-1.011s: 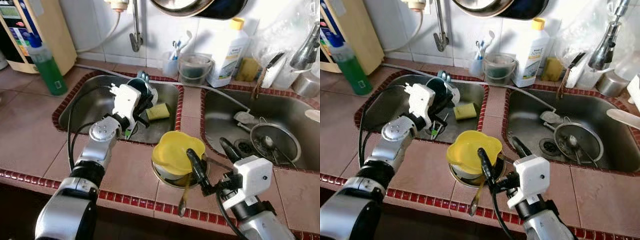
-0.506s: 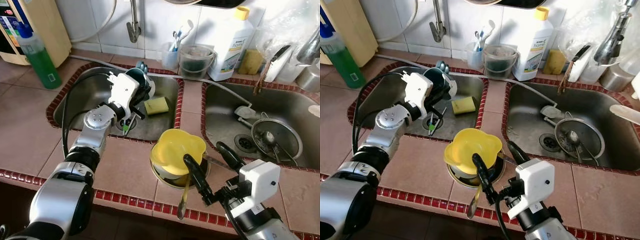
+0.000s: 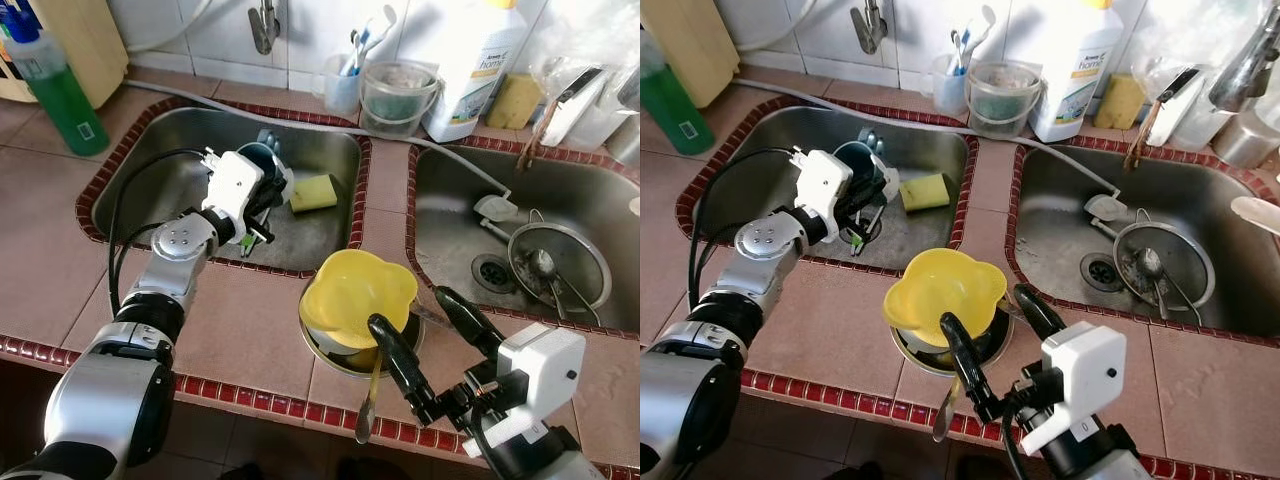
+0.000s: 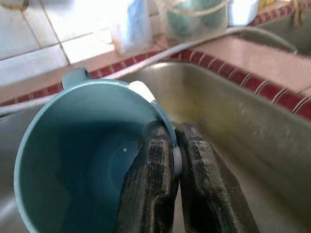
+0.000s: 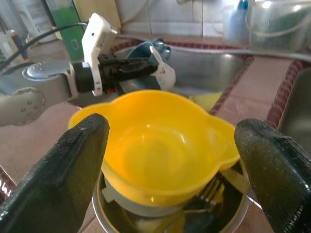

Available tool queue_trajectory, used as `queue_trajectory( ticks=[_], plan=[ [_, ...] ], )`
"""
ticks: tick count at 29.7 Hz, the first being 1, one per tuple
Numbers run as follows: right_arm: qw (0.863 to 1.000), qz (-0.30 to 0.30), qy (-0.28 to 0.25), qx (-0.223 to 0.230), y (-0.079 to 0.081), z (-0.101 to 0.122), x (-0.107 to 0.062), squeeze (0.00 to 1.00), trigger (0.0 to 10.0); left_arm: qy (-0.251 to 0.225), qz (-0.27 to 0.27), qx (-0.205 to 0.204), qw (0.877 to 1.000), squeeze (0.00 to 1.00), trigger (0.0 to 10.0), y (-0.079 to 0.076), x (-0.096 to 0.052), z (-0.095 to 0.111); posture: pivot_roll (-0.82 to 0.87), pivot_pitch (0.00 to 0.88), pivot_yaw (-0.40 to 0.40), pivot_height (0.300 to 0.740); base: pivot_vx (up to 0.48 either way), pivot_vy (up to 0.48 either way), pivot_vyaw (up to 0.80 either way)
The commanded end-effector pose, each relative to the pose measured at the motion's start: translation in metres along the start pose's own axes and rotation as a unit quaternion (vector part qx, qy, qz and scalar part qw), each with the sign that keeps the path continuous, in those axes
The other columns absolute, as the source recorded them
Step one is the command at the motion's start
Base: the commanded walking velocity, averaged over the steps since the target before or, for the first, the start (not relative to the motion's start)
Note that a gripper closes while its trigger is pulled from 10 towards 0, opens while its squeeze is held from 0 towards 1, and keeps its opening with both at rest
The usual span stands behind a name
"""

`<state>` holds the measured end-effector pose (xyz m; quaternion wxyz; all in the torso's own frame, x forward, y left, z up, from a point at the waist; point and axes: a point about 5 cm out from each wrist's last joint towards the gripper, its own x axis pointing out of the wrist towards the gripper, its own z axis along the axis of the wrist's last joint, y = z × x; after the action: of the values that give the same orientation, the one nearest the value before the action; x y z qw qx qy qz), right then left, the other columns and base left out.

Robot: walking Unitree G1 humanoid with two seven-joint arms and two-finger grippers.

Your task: Kitchen organization

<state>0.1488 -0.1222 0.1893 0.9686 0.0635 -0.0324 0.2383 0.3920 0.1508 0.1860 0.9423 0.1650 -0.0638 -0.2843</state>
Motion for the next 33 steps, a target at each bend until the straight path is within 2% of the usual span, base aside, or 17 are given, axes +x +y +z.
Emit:
queue_trajectory(
  ticks=[1, 13, 18, 27, 33],
  plan=[
    [1.0, -0.001, -0.004, -0.004, 0.001, 0.007, -0.005, 0.0, 10.0, -0.01, -0.003, 0.019, 1.0, 0.0, 10.0, 0.005, 0.003, 0.01, -0.42, 0.25, -0.024, 0.732, 0.0, 0.0, 0.0],
    [0.999, -0.031, -0.021, -0.003, -0.004, 0.015, -0.008, 0.0, 10.0, -0.008, 0.008, 0.021, 1.0, 0.0, 10.0, 0.012, 0.002, 0.013, -0.43, 0.256, -0.02, 0.732, 0.0, 0.0, 0.0],
    [0.998, -0.041, -0.049, 0.001, -0.008, 0.024, -0.004, 0.0, 10.0, -0.008, 0.004, 0.026, 1.0, 0.0, 10.0, 0.01, 0.004, 0.014, -0.43, 0.255, -0.015, 0.732, 0.0, 0.0, 0.0],
    [0.997, -0.045, -0.063, 0.021, -0.01, 0.031, 0.001, 0.0, 10.0, -0.009, 0.003, 0.029, 1.0, 0.0, 10.0, 0.01, 0.005, 0.015, -0.44, 0.26, -0.017, 0.732, 0.0, 0.0, 0.0],
    [0.996, -0.042, -0.063, 0.051, -0.017, 0.04, 0.005, 0.0, 10.0, -0.008, 0.0, 0.03, 1.0, 0.0, 10.0, 0.008, 0.006, 0.014, -0.44, 0.26, -0.02, 0.732, 0.0, 0.0, 0.0]
  ],
)
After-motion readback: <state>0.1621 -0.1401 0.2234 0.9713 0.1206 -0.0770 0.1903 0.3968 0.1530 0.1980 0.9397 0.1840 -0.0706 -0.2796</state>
